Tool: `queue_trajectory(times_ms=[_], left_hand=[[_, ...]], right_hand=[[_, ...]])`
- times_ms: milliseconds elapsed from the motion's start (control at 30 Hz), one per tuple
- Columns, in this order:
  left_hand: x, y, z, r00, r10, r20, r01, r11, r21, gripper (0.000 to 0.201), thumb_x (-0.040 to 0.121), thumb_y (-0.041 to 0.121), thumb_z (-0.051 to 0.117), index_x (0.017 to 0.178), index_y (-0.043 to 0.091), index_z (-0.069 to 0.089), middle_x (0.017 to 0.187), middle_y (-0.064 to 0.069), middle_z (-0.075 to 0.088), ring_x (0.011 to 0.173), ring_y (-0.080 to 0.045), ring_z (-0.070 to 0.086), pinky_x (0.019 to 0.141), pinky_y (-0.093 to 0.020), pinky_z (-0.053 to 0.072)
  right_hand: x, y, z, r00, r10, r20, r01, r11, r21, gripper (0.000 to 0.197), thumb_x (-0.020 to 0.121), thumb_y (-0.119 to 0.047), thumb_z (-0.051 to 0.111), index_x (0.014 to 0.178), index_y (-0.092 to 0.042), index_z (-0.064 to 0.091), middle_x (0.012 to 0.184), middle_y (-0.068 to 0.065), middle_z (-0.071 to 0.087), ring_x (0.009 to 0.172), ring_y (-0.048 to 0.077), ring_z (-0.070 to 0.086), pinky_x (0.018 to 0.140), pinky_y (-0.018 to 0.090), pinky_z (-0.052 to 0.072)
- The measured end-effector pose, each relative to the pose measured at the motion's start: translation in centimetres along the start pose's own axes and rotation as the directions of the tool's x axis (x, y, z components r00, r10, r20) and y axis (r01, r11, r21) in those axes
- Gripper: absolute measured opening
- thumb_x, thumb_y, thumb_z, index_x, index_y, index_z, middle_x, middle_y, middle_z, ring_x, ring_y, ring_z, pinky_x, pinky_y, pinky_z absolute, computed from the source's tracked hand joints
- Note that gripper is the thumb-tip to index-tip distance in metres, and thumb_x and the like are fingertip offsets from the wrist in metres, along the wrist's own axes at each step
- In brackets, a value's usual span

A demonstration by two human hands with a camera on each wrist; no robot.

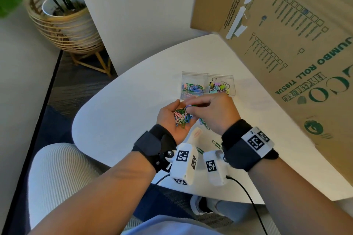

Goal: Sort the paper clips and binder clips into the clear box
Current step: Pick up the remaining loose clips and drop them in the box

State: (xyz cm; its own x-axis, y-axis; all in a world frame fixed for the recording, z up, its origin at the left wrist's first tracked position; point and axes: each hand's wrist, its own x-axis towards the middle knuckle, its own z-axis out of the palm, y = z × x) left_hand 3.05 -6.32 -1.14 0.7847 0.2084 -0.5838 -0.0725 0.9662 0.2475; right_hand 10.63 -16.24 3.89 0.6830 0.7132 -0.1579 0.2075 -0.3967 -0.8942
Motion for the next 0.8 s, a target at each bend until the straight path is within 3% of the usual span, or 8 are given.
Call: queue_trajectory(times_ms=[67,133,233,367,533,600,700,800], left_hand=[[-0.1,0.0,-0.1,1.000,0.006,-0.018,-0.006,1.000,-0.012,0.043,0.101,0.026,0.032,0.106,-0.005,0.062,0.103,-0.021,0.065,0.087,-0.032,0.068,0.076,-0.039,0.059],[-0.3,0.1,-0.2,1.000,0.013,-0.017,-0.014,0.999,-0.029,0.043,0.101,0.023,0.032,0.105,-0.008,0.061,0.104,-0.025,0.065,0.097,-0.037,0.064,0.083,-0.044,0.054],[-0.4,0.4,-0.5,1.000,0.006,-0.024,-0.007,0.999,-0.040,0.042,0.101,0.021,0.032,0.107,-0.010,0.059,0.101,-0.028,0.067,0.100,-0.040,0.061,0.082,-0.043,0.049],[-0.6,0.5,-0.8,0.999,0.011,-0.030,-0.012,0.999,-0.045,0.042,0.101,0.020,0.032,0.106,-0.010,0.060,0.102,-0.028,0.067,0.101,-0.039,0.061,0.085,-0.043,0.048],[-0.7,0.5,-0.7,0.999,0.015,-0.037,-0.017,0.999,-0.049,0.040,0.100,0.019,0.033,0.107,-0.010,0.060,0.104,-0.028,0.067,0.104,-0.040,0.060,0.086,-0.042,0.049],[-0.7,0.6,-0.7,0.999,0.019,-0.034,-0.020,0.999,-0.050,0.040,0.099,0.018,0.034,0.108,-0.011,0.060,0.104,-0.028,0.067,0.105,-0.040,0.060,0.087,-0.042,0.049],[-0.6,0.7,-0.5,0.999,0.034,-0.029,-0.035,0.997,-0.063,0.040,0.098,0.018,0.034,0.107,-0.011,0.060,0.103,-0.027,0.068,0.104,-0.040,0.060,0.087,-0.042,0.050],[-0.6,0.6,-0.3,0.999,0.033,-0.017,-0.034,0.998,-0.053,0.041,0.098,0.021,0.034,0.096,-0.007,0.065,0.087,-0.022,0.070,0.084,-0.033,0.067,0.077,-0.039,0.056]], right_hand=[[0.5,-0.2,-0.6,0.999,0.034,-0.022,-0.030,0.989,0.147,0.013,0.078,-0.004,0.075,0.088,-0.012,0.077,0.081,0.004,0.076,0.068,0.019,0.072,0.074,0.031,0.059],[1.7,-0.5,-1.6,0.993,0.017,-0.120,0.005,0.983,0.183,0.017,0.076,-0.002,0.076,0.079,-0.018,0.077,0.076,0.000,0.075,0.069,0.014,0.070,0.073,0.029,0.058],[4.5,-1.0,-2.6,0.973,-0.012,-0.231,0.034,0.995,0.093,0.016,0.075,-0.011,0.079,0.075,-0.026,0.077,0.077,-0.004,0.075,0.074,0.014,0.070,0.082,0.036,0.059],[7.6,-1.7,-2.6,0.960,-0.041,-0.277,0.027,0.998,-0.055,0.010,0.079,-0.014,0.076,0.081,-0.024,0.077,0.077,-0.007,0.074,0.074,0.015,0.071,0.084,0.035,0.058],[8.5,-1.0,-2.2,0.997,0.043,-0.056,-0.065,0.878,-0.474,0.023,0.082,-0.023,0.074,0.106,-0.020,0.074,0.110,-0.002,0.071,0.095,0.012,0.062,0.086,0.016,0.043],[8.1,-1.0,-2.3,0.997,0.038,-0.071,-0.069,0.856,-0.513,0.025,0.083,-0.026,0.073,0.109,-0.022,0.073,0.115,0.001,0.069,0.100,0.015,0.062,0.085,0.016,0.041],[6.2,-2.2,-2.4,0.988,-0.138,-0.063,0.089,0.863,-0.497,0.017,0.088,-0.025,0.067,0.102,-0.021,0.074,0.103,-0.002,0.072,0.087,0.010,0.062,0.087,0.019,0.046],[3.6,-3.1,-1.9,0.959,-0.191,0.211,0.272,0.830,-0.487,0.019,0.085,-0.017,0.067,0.101,-0.022,0.075,0.096,-0.007,0.073,0.085,0.006,0.065,0.086,0.025,0.052]])
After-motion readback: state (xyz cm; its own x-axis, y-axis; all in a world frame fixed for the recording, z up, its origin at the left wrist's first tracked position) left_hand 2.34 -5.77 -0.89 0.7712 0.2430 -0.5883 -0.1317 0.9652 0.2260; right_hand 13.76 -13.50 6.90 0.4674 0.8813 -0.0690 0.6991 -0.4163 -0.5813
